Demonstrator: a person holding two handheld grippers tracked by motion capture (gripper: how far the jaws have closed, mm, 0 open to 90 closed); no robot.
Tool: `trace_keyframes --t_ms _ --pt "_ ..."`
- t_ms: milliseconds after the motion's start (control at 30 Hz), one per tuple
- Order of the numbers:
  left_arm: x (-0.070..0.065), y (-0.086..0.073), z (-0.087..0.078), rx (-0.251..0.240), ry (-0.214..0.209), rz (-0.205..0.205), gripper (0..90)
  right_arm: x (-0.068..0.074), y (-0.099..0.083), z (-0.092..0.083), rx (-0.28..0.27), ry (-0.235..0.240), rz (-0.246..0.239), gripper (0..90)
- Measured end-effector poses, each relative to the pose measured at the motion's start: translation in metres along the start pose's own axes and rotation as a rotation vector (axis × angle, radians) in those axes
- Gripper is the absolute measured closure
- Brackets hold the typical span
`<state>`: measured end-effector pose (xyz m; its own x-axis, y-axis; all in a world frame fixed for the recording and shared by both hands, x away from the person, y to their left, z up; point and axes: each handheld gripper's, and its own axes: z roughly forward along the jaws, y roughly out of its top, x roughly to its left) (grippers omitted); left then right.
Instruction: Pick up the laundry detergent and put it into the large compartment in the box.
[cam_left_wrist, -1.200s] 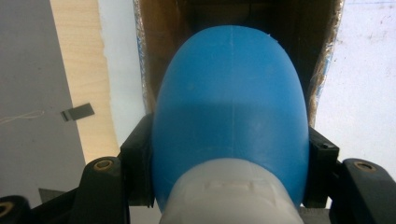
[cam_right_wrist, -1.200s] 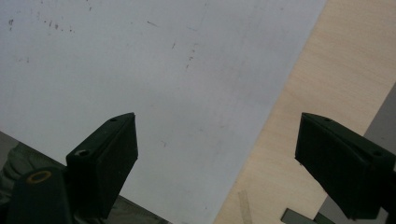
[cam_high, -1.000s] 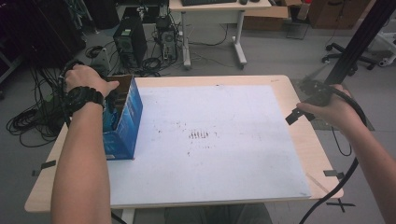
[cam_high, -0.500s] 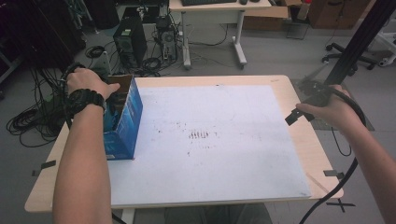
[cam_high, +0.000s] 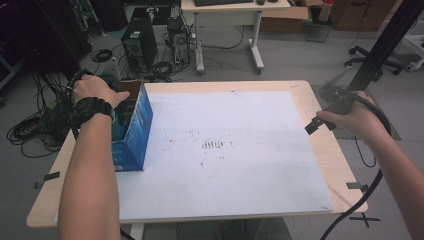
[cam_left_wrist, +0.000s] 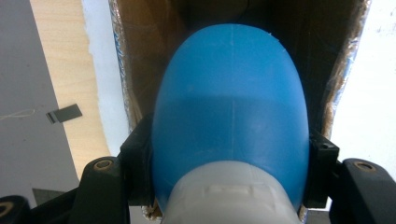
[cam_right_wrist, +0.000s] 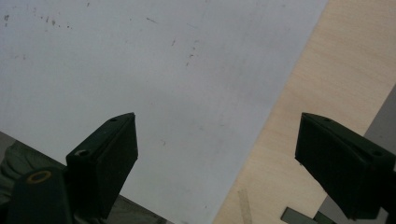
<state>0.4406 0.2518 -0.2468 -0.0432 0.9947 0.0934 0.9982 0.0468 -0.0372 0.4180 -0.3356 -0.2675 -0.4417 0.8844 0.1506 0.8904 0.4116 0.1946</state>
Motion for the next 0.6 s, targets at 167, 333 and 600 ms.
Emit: trace_keyframes --t_ms 167,333,600 --pt "0.000 0.000 0.004 0.005 -0.006 -0.001 37.7 0.000 0.000 0.002 0.000 0.003 0.000 12.9" --pt "0.000 0.001 0.010 0.013 -0.008 0.003 37.8 0.000 0.001 0.004 0.005 0.003 0.001 12.9" --pt "0.000 0.003 0.018 0.019 -0.012 0.006 37.7 -0.001 0.001 0.008 0.012 0.004 0.002 13.0"
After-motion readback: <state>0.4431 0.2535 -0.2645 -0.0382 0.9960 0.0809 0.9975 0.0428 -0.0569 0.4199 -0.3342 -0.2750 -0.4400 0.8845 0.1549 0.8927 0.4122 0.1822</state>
